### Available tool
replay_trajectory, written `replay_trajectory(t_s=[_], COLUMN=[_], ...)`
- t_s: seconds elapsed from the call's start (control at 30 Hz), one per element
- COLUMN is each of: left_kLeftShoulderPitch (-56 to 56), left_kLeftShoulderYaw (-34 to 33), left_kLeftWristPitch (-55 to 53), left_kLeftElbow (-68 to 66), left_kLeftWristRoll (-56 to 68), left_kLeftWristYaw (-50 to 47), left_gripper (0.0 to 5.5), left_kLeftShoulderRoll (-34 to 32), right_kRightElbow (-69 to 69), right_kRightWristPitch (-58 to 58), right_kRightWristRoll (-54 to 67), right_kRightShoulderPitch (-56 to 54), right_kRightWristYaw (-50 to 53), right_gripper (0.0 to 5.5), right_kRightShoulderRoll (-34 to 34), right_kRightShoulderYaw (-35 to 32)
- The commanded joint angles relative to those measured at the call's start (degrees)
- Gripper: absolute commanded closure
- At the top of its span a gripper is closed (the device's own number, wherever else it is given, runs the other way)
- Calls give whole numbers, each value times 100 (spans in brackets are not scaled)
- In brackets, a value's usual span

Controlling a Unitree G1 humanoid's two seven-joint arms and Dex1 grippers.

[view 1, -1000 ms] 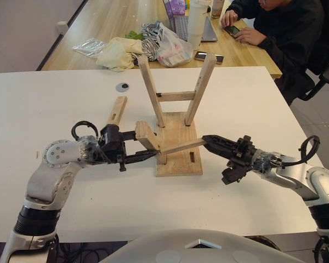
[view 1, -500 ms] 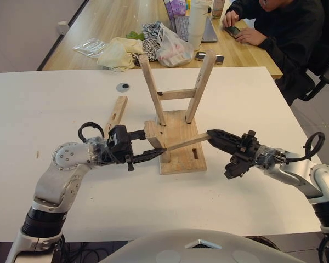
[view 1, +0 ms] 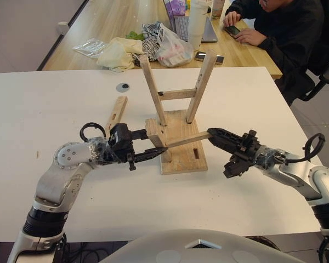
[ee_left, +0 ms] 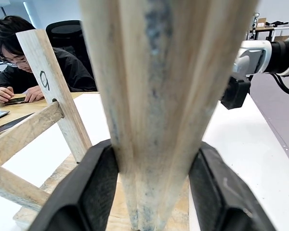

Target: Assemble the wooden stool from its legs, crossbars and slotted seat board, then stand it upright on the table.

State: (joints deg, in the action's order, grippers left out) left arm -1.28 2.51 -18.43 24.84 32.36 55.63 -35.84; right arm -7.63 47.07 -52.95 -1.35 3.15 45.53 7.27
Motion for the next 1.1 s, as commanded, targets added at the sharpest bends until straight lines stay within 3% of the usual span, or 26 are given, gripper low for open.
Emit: replay_trajectory(t_s=[0.03,0.3,0.53,0.77,1.1], left_kLeftShoulderPitch=[-89,6,20,-180,-149], left_kLeftShoulderYaw=[26,128,617,664,639], left_kLeftWristPitch=[-242,-259,393,599,466], left_kLeftElbow=[111,239,62,-265,-308], left_kLeftWristRoll=[139,41,-562,-642,-598], left_kLeftWristYaw=[-101,-88,322,364,303], left_gripper=[347,347,348,349,350], left_kLeftShoulderRoll=[43,38,-28,19,40], right_kRightElbow=[-276,-357,-255,-369,-424], right_kRightWristPitch=[101,472,515,566,458], right_kRightWristRoll=[-125,149,292,347,446], right_kRightShoulderPitch=[145,36,-234,-178,-220], right_kRightWristYaw=[-46,-124,-321,-415,-165], right_gripper=[424,424,424,424,424], right_kRightShoulderRoll=[-56,155,35,-72,-155], right_kRightShoulderYaw=[213,396,622,726,418])
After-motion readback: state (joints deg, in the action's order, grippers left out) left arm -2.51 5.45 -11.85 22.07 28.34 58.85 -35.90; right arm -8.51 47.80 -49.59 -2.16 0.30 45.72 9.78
